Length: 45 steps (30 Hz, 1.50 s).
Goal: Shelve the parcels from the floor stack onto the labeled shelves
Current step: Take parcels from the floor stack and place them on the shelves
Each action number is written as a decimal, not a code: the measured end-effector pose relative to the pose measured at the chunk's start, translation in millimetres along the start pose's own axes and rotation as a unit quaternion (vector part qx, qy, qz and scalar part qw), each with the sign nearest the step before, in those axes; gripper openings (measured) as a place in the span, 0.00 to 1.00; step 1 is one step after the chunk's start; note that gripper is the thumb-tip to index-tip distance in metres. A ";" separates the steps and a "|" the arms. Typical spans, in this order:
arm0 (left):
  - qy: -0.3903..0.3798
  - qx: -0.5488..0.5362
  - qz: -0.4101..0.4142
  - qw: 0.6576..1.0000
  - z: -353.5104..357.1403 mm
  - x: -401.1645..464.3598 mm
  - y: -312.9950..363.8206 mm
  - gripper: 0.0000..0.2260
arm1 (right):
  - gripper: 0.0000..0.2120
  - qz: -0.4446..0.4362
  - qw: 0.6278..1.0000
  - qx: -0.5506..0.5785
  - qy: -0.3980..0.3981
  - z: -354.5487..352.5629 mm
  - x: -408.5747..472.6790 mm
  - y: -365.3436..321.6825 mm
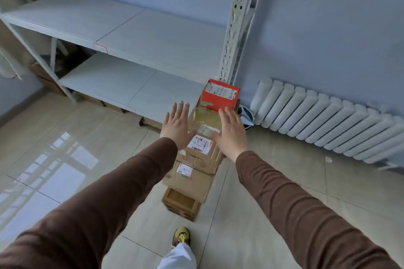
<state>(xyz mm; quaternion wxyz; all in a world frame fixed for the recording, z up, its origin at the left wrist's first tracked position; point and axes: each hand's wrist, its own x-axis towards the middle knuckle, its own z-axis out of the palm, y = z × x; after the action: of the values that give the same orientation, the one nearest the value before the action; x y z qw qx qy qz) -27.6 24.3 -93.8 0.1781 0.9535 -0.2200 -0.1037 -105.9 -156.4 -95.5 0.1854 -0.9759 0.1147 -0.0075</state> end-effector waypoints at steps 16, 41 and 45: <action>-0.061 -0.258 -0.122 0.957 30.8 190.0 31.6 0.35 | 0.28 0.236 0.905 0.353 -0.018 1.7 151.7 79.6; 0.325 -0.531 -0.190 0.759 -125.6 75.8 -84.2 0.18 | 0.24 -0.018 0.816 0.572 -0.087 -2.7 186.3 -141.1; 0.391 -0.517 -0.174 0.741 -173.6 -13.1 -140.0 0.19 | 0.31 -0.091 0.801 0.572 -0.152 9.9 148.3 -242.9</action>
<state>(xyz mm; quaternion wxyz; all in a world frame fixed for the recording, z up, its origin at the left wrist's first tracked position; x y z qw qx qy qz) 62.3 198.9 12.7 0.6930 0.6934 0.1266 0.1515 92.7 33.4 -20.5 0.7236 -0.6870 -0.0298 0.0597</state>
